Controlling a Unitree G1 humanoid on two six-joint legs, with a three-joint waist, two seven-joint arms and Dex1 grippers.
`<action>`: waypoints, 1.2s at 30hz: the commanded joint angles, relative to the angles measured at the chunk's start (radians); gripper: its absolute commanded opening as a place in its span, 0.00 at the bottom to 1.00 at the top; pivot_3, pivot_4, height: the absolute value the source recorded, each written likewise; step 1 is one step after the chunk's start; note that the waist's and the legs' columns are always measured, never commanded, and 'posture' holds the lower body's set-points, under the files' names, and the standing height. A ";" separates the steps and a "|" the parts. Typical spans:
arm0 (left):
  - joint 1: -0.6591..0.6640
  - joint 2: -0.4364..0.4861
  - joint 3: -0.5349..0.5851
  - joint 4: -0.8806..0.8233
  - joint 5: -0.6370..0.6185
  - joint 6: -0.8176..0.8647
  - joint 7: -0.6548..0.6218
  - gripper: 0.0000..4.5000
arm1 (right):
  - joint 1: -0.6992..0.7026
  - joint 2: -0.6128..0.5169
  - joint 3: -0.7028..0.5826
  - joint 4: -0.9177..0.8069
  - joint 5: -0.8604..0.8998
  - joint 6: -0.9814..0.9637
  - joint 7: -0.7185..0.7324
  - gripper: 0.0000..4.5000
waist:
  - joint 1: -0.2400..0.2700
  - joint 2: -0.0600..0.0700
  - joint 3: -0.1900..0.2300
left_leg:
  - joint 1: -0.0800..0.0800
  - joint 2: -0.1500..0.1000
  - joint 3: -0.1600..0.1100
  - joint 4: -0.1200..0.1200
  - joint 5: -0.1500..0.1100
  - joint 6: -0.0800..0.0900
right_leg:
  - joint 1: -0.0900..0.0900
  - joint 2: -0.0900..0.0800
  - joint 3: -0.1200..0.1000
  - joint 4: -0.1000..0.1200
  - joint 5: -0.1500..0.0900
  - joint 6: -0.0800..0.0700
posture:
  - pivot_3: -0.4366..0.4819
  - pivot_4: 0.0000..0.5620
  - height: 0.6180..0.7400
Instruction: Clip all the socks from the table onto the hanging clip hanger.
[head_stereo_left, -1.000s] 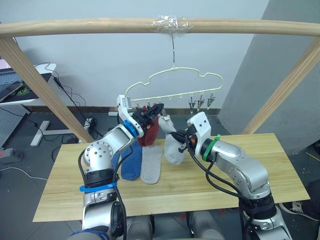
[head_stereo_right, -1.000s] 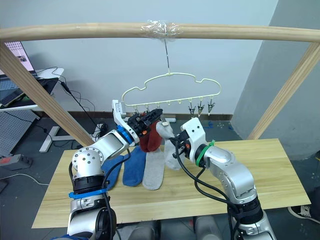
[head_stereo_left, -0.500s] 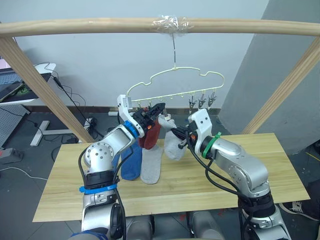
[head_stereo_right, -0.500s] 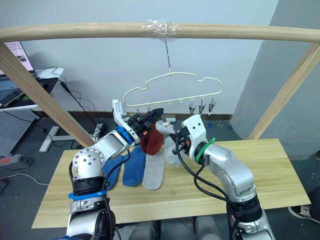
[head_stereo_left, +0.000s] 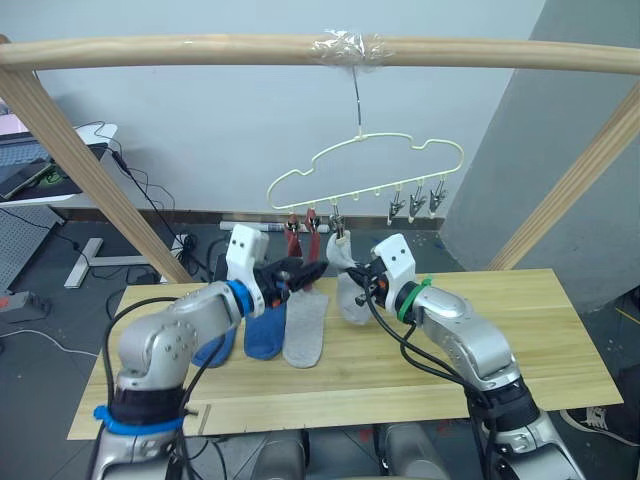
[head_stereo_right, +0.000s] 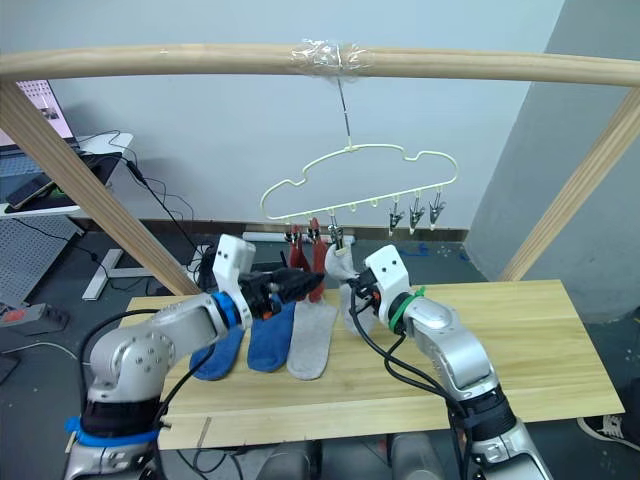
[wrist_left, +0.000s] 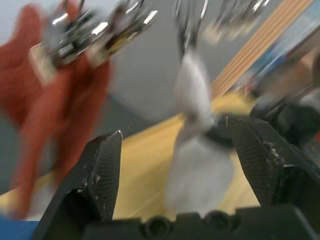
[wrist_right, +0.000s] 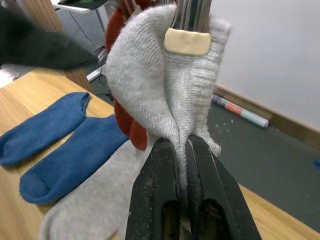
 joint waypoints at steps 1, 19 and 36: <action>0.056 0.010 0.009 -0.122 0.046 -0.128 -0.065 0.83 | -0.018 0.013 -0.015 0.033 -0.006 -0.063 0.011 0.00 | 0.007 0.000 0.000 | 0.000 0.000 0.000 0.000 0.000 0.000 | 0.000 0.000 0.000 0.000 0.000 0.000 | 0.45 0.21 1.00; 0.334 -0.002 0.048 -0.163 0.149 -0.501 -0.325 0.84 | 0.111 -0.036 -0.194 -0.190 0.027 -0.039 -0.060 1.00 | 0.039 -0.001 -0.002 | 0.001 0.001 0.002 0.001 0.000 0.000 | 0.000 0.000 0.000 0.000 -0.002 -0.002 | 0.47 0.17 1.00; 0.246 -0.080 -0.011 -0.141 0.248 -0.588 -0.300 0.84 | -0.128 0.077 -0.266 0.046 -0.028 -0.189 -0.234 0.79 | 0.038 -0.001 -0.009 | 0.002 0.003 0.004 0.002 0.000 0.000 | 0.000 0.001 0.000 0.001 0.003 -0.004 | 0.47 0.18 1.00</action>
